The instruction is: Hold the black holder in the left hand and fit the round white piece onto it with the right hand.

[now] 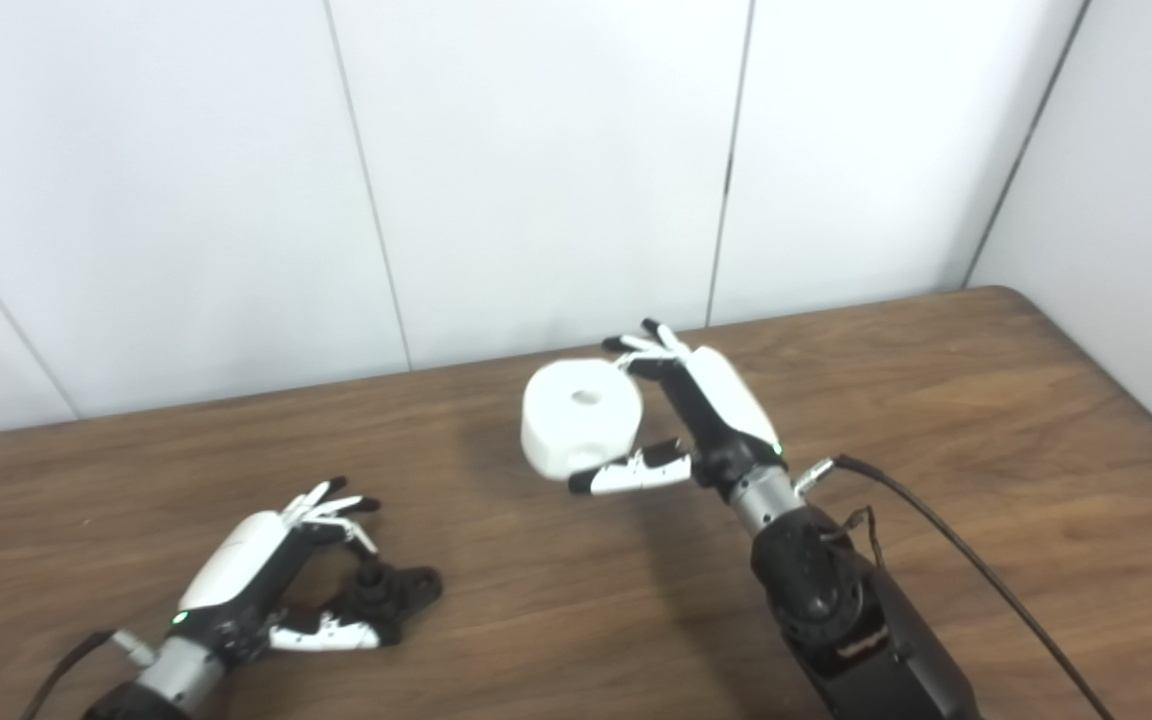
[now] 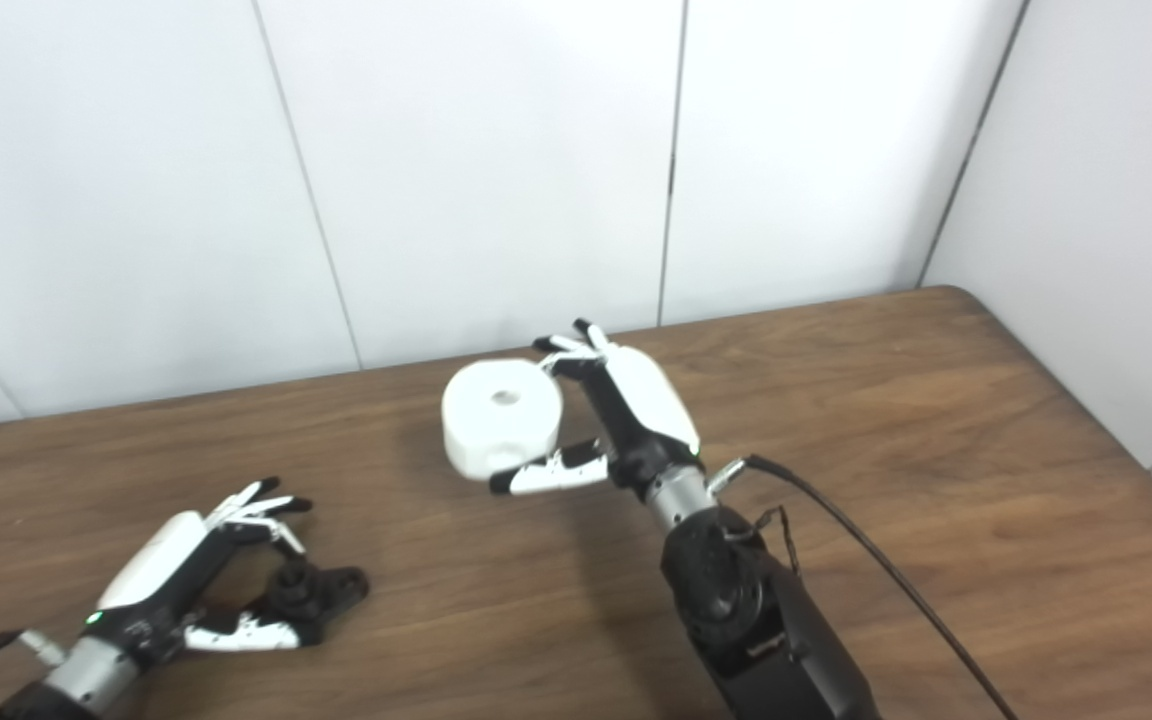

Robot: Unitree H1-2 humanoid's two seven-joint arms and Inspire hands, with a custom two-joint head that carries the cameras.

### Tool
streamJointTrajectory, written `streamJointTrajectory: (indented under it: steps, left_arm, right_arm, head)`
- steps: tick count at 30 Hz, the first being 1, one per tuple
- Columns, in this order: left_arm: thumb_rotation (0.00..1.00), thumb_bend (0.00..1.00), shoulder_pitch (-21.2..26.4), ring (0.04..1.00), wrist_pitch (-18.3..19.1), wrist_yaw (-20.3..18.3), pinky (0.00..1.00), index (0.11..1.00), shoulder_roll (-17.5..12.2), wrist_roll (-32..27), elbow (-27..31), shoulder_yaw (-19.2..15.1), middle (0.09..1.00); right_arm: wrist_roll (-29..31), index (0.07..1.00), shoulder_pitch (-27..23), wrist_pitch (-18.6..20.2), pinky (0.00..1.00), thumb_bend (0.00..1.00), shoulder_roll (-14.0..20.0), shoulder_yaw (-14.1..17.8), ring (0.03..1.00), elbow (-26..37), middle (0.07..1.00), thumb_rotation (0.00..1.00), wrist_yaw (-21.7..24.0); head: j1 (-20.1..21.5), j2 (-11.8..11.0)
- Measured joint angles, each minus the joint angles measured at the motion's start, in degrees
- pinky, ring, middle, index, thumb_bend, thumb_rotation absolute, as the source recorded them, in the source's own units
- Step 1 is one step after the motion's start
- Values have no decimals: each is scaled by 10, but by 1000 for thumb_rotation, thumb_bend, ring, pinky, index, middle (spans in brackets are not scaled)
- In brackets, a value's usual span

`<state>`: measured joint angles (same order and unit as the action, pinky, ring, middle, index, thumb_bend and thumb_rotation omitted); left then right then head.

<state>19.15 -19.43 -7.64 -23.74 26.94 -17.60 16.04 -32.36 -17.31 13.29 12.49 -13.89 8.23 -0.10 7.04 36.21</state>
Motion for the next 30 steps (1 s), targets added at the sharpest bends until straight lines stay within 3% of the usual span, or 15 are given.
streamJointTrajectory:
  steps: [12, 23, 30]
  left_arm:
    - [50, 523, 4, 1000, 33, 7, 1000, 483, 7, 13, 15, 20, 881]
    - [52, 524, 5, 1000, 47, 15, 1000, 483, 16, 24, 23, 31, 879]
    - [52, 524, 6, 1000, 48, 22, 1000, 483, 16, 25, 23, 37, 881]
  right_arm:
    - [-1, 486, 10, 0, 1000, 513, -11, -20, 1000, 35, 857, 153, 67]
    - [6, 486, 10, -4, 1000, 513, -21, -29, 1000, 34, 853, 155, 83]
    - [8, 486, 10, -4, 1000, 514, -46, -39, 1000, 32, 859, 152, 83]
  head:
    - [-65, 15]
    - [-80, 18]
    - [-88, 20]
